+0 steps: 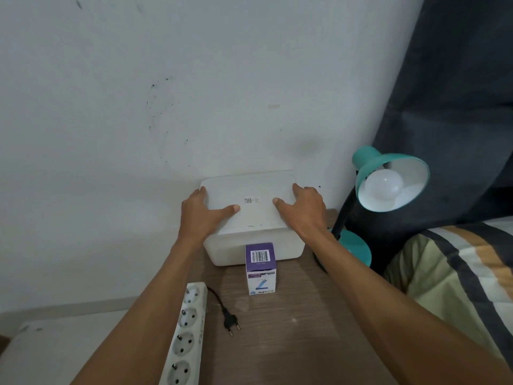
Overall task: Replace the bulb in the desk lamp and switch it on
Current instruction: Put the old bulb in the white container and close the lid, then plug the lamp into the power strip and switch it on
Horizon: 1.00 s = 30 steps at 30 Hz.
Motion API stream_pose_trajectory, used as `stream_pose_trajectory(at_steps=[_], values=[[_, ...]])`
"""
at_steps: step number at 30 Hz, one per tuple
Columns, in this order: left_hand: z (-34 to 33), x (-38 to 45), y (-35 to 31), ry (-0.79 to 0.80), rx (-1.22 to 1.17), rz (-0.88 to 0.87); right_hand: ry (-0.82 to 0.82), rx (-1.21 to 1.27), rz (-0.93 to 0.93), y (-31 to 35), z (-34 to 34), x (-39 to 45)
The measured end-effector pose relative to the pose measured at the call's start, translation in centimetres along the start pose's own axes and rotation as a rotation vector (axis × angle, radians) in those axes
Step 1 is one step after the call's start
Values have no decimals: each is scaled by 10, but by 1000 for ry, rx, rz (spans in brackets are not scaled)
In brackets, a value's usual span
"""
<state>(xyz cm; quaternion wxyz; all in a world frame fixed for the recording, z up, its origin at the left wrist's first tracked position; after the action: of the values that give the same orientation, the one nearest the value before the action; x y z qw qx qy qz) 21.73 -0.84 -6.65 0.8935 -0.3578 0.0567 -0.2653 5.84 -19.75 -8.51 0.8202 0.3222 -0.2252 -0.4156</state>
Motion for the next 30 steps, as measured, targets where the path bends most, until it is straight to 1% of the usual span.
stream_pose_trajectory(at_steps=[4,7,10,12,17,21,23,26,30], values=[[-1,-1,2,30,20,-34,14,-7,19,-3,1,-2],[3,-1,3,55,79,-81,53,4,14,-1,2,-5],[3,2,12,98,133,-90,77,-81,5,5,7,-9],[8,-5,15,85,112,-95,46,-126,26,12,15,-15],[25,-44,25,30,0,-108,-84,-81,219,39,29,-39],[31,-84,29,37,-39,-102,-111,-53,348,66,28,-69],[34,-108,35,25,-41,-103,-86,-41,383,78,21,-93],[32,-139,54,2,-57,-135,-5,-45,403,86,1,-130],[19,-172,99,39,-87,-25,119,-61,363,79,-31,-172]])
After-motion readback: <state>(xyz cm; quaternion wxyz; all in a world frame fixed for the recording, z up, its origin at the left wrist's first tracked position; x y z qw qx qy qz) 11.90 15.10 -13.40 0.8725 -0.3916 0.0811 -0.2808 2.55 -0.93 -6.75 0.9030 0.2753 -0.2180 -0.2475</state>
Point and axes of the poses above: each hand's wrist, its own x-axis towards the middle knuckle, its own z-axis out of the back of the hand, y = z × x, the point moved 5 cm from there along x, towards the middle knuckle, and after that the axes turned 6 degrees about x, right-handed, at the moved point
